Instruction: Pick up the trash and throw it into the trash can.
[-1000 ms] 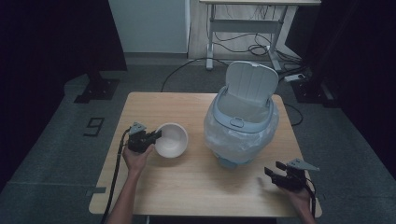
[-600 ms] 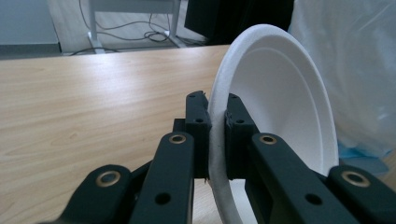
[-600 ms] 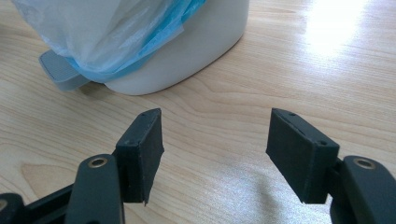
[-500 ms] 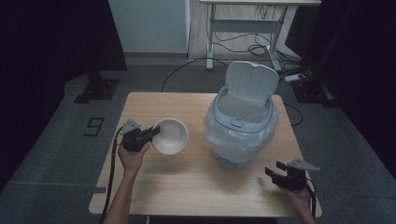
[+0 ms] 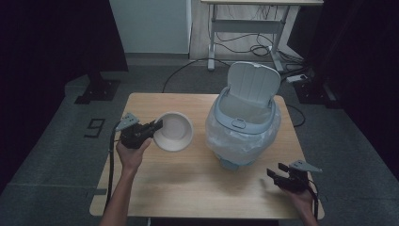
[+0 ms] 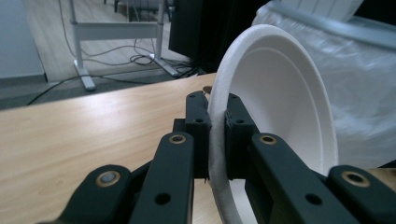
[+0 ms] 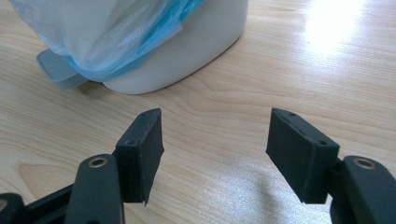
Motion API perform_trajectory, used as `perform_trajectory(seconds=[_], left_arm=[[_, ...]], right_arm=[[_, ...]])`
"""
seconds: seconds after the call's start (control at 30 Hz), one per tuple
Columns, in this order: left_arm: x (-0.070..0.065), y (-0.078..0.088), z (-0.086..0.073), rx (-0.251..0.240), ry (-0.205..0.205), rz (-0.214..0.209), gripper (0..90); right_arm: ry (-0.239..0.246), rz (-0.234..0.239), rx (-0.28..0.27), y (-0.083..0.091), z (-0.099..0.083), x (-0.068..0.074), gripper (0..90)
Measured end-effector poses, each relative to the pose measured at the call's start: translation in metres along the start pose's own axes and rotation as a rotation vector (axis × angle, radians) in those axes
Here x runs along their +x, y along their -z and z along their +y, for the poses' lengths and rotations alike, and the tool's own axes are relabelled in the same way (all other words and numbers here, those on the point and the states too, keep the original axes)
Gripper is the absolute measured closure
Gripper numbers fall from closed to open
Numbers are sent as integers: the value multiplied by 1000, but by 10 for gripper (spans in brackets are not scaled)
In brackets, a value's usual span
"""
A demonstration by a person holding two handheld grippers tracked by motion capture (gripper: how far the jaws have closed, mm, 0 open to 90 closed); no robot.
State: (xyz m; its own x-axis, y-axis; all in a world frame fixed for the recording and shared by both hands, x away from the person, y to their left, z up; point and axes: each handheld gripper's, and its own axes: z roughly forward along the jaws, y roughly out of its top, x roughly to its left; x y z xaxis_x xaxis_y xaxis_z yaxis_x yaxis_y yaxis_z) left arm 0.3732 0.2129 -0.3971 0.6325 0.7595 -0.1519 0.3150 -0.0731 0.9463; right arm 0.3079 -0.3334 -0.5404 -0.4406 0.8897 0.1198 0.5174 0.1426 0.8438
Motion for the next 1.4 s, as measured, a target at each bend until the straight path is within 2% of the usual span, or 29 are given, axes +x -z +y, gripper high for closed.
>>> perform_trajectory(seconds=[0.13, 0.3, 0.4, 0.77, 1.4], left_arm=[[-8, 4, 13, -11, -29, -14, 828], [-18, 5, 27, -32, -33, -45, 828], [-24, 5, 36, -31, -51, -47, 828], [-46, 1, 63, -50, -91, -83, 828], [-66, -11, 88, -63, -125, -115, 828]], right_arm=[[2, -1, 2, 0, 0, 0, 356], [0, 1, 8, -2, -1, -1, 356], [-16, 9, 8, -3, -2, -1, 356], [-15, 7, 33, -5, -5, -4, 356], [-12, -3, 66, -9, -7, -5, 356]])
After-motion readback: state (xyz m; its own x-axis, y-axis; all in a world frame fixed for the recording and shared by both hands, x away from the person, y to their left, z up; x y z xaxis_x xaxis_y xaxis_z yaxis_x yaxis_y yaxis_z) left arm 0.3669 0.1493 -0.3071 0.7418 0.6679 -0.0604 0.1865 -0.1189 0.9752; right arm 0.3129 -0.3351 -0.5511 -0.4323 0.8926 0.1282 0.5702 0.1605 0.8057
